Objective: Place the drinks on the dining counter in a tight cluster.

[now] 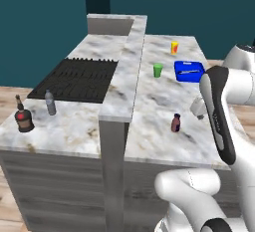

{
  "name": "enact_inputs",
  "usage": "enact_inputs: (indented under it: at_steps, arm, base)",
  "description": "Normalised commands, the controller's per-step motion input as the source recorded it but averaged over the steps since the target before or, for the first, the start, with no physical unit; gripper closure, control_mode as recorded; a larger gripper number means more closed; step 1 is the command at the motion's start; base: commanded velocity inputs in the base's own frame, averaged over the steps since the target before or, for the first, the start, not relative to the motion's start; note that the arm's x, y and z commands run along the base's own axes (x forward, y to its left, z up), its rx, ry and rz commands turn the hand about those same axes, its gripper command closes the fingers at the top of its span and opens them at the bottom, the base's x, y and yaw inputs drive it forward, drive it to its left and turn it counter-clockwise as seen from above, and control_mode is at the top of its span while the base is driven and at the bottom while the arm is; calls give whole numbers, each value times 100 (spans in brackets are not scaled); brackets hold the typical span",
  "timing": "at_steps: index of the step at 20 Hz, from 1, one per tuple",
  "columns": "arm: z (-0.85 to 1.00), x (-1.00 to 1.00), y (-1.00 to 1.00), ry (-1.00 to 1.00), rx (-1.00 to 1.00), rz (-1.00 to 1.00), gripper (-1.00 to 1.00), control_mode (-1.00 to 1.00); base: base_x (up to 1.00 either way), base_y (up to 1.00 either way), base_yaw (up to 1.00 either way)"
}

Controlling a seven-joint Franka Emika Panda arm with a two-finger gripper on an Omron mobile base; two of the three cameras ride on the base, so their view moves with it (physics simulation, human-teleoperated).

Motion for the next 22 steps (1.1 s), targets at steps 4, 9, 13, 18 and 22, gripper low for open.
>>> enact_inputs:
  at_steps: [4,9,13,18,22]
  arm:
    - [10,0,3,2,-4,0,-100,-100]
    - [0,0,0,0,0,0,-100,100]
    - [0,0,0,0,0,0,-100,100]
    - [0,0,0,0,0,0,-100,100]
    - [0,0,0,0,0,0,-100,100]
  base:
    - [0,0,0]
    - [-22,20,0]
    - [-32,93,-2]
    - [-12,99,-1]
    - [0,100,-6]
